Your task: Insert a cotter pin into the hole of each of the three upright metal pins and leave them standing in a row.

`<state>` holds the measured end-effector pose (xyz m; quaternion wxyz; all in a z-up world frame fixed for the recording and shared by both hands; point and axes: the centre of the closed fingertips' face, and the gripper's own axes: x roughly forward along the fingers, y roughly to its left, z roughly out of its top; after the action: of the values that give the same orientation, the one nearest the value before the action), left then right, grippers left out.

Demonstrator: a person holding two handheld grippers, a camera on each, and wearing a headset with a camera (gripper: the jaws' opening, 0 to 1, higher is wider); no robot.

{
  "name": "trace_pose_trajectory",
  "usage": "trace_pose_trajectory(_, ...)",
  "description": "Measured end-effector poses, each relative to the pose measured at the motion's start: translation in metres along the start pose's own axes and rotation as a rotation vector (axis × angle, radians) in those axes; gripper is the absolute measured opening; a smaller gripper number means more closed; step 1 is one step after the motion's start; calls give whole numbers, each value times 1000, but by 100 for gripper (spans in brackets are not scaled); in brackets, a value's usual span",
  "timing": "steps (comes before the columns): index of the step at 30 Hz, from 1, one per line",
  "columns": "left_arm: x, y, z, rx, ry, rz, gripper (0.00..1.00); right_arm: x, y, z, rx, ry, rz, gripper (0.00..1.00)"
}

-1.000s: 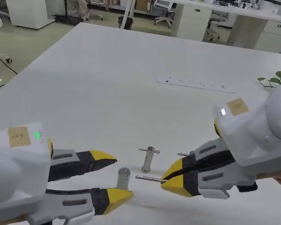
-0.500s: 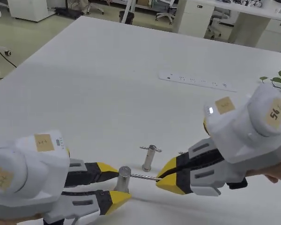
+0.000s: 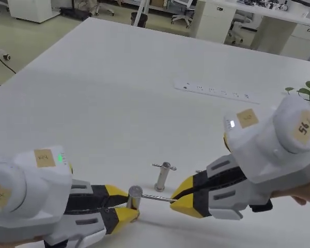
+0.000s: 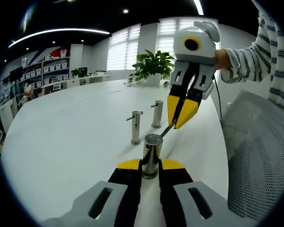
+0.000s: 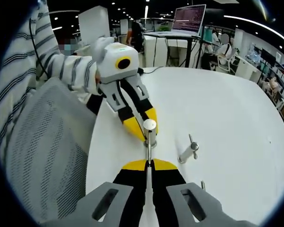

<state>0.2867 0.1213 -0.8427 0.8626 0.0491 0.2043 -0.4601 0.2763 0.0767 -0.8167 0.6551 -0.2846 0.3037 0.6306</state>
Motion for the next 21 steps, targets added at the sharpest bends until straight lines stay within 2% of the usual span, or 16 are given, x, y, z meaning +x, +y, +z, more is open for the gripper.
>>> trace_pose_trajectory(6,0,0,0,4,-1,1,12,3,-1,1,-2,5,0,4)
trace_pose_trajectory(8,0,0,-1,-23,1,3,12,6,-1,3,-4,5,6,4)
trace_pose_trajectory(13,0,0,-1,-15,1,7,12,12,-1,9,-27,18,16,4)
trace_pose_trajectory(21,1,-1,0,-24,-5,12,12,26,0,25,2,-22,15,4)
